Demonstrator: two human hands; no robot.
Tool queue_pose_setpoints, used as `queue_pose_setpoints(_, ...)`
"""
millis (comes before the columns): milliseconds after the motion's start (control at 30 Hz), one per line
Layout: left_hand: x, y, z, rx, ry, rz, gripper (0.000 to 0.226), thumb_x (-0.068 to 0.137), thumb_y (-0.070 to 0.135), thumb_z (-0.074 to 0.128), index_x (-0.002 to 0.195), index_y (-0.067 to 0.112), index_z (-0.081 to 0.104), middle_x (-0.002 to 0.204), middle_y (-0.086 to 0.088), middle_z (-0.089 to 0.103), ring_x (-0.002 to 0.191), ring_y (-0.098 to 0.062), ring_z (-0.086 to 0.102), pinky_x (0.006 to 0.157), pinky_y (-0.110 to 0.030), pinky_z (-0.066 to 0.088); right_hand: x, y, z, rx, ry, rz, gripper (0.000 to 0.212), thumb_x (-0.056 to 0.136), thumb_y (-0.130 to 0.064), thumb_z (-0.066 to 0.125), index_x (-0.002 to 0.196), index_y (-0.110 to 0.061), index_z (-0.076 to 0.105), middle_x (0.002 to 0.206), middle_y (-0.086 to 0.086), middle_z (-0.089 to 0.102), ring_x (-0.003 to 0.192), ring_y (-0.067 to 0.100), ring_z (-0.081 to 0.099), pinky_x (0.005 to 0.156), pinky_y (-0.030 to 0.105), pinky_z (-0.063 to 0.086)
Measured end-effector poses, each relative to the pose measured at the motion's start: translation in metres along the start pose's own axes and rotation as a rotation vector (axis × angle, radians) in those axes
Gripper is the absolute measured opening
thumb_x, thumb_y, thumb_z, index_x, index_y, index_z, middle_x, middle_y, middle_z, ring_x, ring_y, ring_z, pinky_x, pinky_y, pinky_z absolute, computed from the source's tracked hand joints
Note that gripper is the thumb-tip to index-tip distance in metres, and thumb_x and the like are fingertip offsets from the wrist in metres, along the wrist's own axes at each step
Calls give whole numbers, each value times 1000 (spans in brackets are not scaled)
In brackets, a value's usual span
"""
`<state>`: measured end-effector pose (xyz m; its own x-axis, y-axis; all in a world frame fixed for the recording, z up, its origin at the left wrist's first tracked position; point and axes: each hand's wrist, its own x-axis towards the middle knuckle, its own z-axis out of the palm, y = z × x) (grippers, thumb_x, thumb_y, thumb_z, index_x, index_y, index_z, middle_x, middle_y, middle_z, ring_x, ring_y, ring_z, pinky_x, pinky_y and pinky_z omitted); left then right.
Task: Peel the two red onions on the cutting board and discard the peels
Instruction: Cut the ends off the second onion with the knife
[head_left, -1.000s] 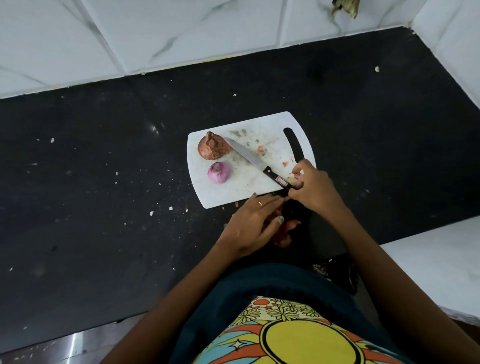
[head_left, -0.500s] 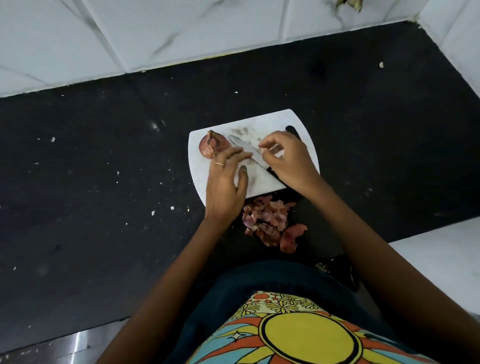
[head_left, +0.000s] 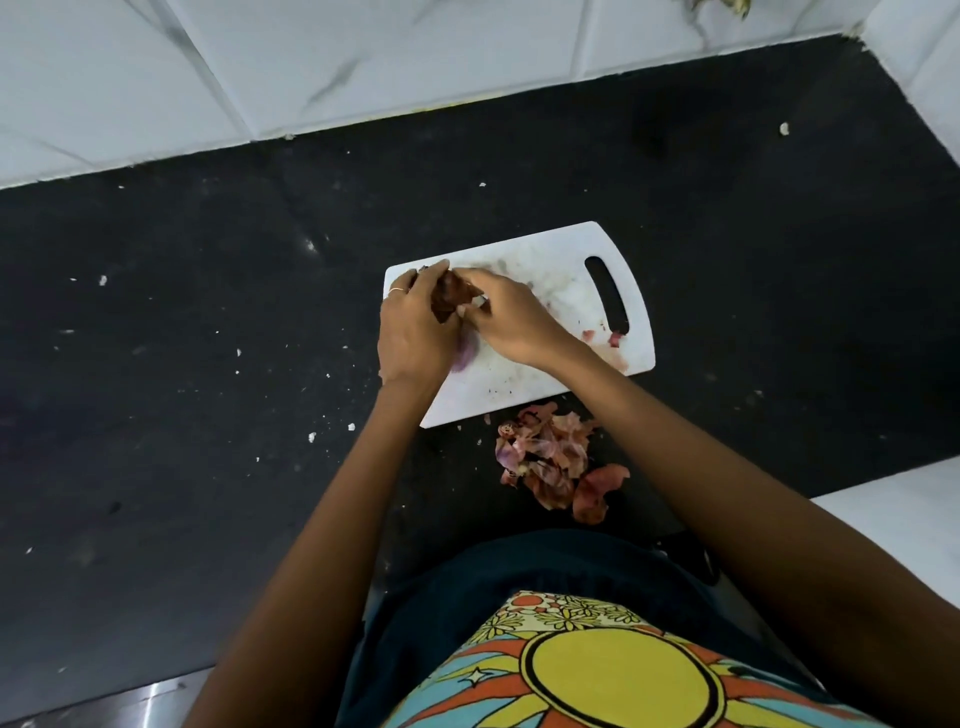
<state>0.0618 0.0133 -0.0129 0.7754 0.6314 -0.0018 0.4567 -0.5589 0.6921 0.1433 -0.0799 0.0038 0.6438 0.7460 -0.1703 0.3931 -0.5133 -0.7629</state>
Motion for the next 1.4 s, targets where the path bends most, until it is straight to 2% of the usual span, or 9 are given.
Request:
queue_pose_setpoints(267,4,28,-3,-160,51,-50,58,86,28,70,138,19,47,130,-9,44,102,-12,53,84,-10,37,-9,-9,-17,106,202,-30,43,94,5,40,134,-6,51,130,12,53,122,19,49,104,23,37)
queue_pose_setpoints(433,-7,55,13,-232,-34,-11,60,86,32,70,139,16,46,126,-9,47,104,-18,57,93,-27,47,-33,1,-42,51,342,-41,43,92,10,38,129,-2,55,128,13,55,121,19,50,103,19,36)
queue_pose_setpoints(633,-40,56,31,-193,-136,-43,57,88,31,68,138,12,48,129,-10,46,111,-22,56,93,-23,43,-65,25,-36,105,277,47,44,91,13,37,126,-3,58,128,11,57,120,17,52,98,6,35)
queue_pose_setpoints(700,-48,56,33,-180,-129,-53,58,88,29,68,140,12,45,131,-9,44,114,-21,53,91,-18,38,-72,30,-35,127,258,57,43,92,11,39,127,-5,58,128,9,56,119,17,52,100,10,38)
queue_pose_setpoints(800,-53,57,32,-178,-120,-67,60,89,27,67,142,12,43,134,-9,42,116,-20,50,89,-17,35,-77,41,-36,55,246,122,50,87,11,43,131,-9,54,129,11,53,118,22,51,104,31,41)
queue_pose_setpoints(933,-53,57,33,-176,-100,-66,58,90,30,65,141,12,44,134,-7,41,117,-18,49,88,-15,34,-85,56,-34,-184,94,297,53,87,-13,58,138,-16,44,131,13,43,123,32,39,100,51,38)
queue_pose_setpoints(1033,-53,58,34,-169,-94,-79,56,91,30,64,141,13,44,135,-7,41,116,-18,48,85,-17,34,-90,58,-28,-309,87,327,55,88,-20,64,139,-17,42,131,10,40,124,30,35,99,48,37)
queue_pose_setpoints(1200,-54,59,35,-158,-89,-74,55,91,29,63,140,14,44,135,-6,41,114,-16,47,82,-19,35,-85,58,-28,-251,139,254,39,87,-5,61,125,-4,54,118,18,51,112,32,49,89,36,41)
queue_pose_setpoints(1400,-48,62,38,-212,-107,-105,51,92,24,61,138,11,43,132,-9,42,113,-20,49,86,-21,38,-74,61,-36,-83,261,332,17,86,-12,56,101,-4,60,96,15,54,76,19,50,65,27,35)
